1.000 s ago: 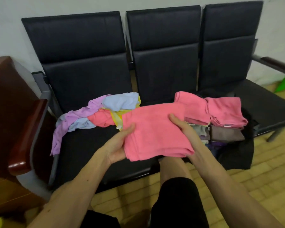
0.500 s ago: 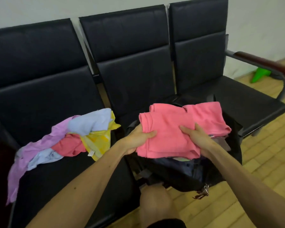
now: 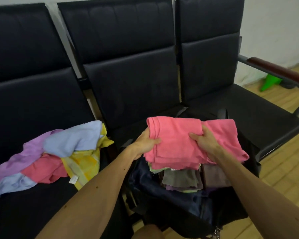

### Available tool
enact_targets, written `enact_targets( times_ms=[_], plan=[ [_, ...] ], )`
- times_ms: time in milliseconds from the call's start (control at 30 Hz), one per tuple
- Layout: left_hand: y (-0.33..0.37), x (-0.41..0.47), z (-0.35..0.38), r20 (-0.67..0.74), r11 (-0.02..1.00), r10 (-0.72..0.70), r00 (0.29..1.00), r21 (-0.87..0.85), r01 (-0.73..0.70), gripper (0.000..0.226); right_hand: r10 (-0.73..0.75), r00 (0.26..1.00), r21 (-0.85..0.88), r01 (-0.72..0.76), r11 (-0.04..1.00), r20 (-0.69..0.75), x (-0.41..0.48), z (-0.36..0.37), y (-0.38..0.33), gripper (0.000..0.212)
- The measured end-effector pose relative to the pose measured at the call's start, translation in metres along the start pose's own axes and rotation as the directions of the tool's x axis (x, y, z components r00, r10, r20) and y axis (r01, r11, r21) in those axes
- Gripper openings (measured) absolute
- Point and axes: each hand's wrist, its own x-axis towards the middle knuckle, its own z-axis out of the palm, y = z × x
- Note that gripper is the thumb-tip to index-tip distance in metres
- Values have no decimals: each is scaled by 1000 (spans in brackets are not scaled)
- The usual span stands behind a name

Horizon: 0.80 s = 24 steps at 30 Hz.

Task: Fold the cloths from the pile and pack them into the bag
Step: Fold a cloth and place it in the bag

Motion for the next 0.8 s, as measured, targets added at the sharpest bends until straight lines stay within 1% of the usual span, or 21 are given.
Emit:
enact_targets(
  times_ms=[67, 100, 133, 167, 200, 233, 267, 300, 333, 367, 400, 433, 500, 567, 600, 633, 667, 700, 767, 800],
  plan=[
    [-1, -2, 0, -38, 1000, 16, 999, 9, -15, 62, 48, 998, -20, -48, 999, -36, 3, 1, 5, 55],
    [-2, -6, -4, -69, 1000, 21, 997, 10, -21, 63, 77, 996, -12, -77, 997, -45, 6, 7, 8, 66],
    [1, -7, -3, -70, 1000, 22, 997, 14, -21, 64, 121, 991, -15, -122, 992, -60, 1, 3, 6, 81],
    [2, -10, -4, -72, 1000, 8, 997, 7, -8, 64, 140, 989, -40, -142, 989, -45, 0, 4, 4, 94],
    [-2, -17, -13, -74, 1000, -18, 997, -18, 17, 63, 152, 988, -120, -155, 981, -38, -8, 13, -6, 98],
    [-2, -24, -17, -66, 998, -38, 997, -52, 34, 61, 122, 991, -235, -133, 963, -62, -15, 16, -12, 92],
    [-7, -36, -29, -89, 996, -54, 995, -79, 47, 57, 29, 992, -364, -72, 928, -122, -25, 27, -20, 84],
    [-13, -45, -38, -126, 995, -54, 991, -87, 43, 52, -125, 974, -476, 21, 879, -188, -32, 34, -25, 79],
    [-22, -57, -51, -188, 996, -50, 981, -78, 36, 44, -299, 927, -548, 133, 826, -227, -50, 45, -35, 73],
    [-34, -70, -63, -258, 997, -49, 965, -76, 30, 36, -462, 858, -564, 273, 780, -224, -65, 59, -41, 65],
    [-49, -82, -78, -323, 996, -59, 944, -77, 36, 28, -584, 786, -542, 407, 735, -202, -81, 77, -45, 56],
    [-65, -93, -89, -373, 995, -84, 924, -81, 58, 20, -666, 730, -508, 520, 687, -155, -97, 96, -46, 47],
    [-107, -121, -117, -454, 986, -165, 875, -74, 147, 9, -736, 677, -388, 681, 622, 8, -129, 154, -39, 29],
    [-145, -141, -137, -525, 965, -238, 817, -36, 258, 5, -693, 694, -313, 713, 627, 193, -149, 209, -22, 16],
    [-163, -151, -148, -560, 950, -257, 787, 2, 312, 2, -632, 725, -310, 688, 656, 272, -153, 240, -13, 13],
    [-177, -155, -153, -581, 934, -269, 768, 37, 355, 6, -543, 765, -336, 642, 689, 347, -153, 262, -4, 12],
    [-191, -159, -160, -594, 914, -289, 751, 62, 401, 11, -447, 794, -374, 594, 712, 411, -152, 288, 4, 14],
    [-202, -160, -164, -594, 901, -294, 748, 90, 425, 13, -369, 805, -415, 566, 713, 464, -149, 307, 10, 19],
    [-214, -158, -166, -603, 873, -282, 746, 161, 460, 9, -255, 801, -490, 547, 678, 541, -144, 334, 19, 29],
    [-216, -156, -167, -613, 859, -272, 741, 192, 474, 14, -221, 793, -517, 552, 655, 567, -142, 345, 22, 33]
  ],
)
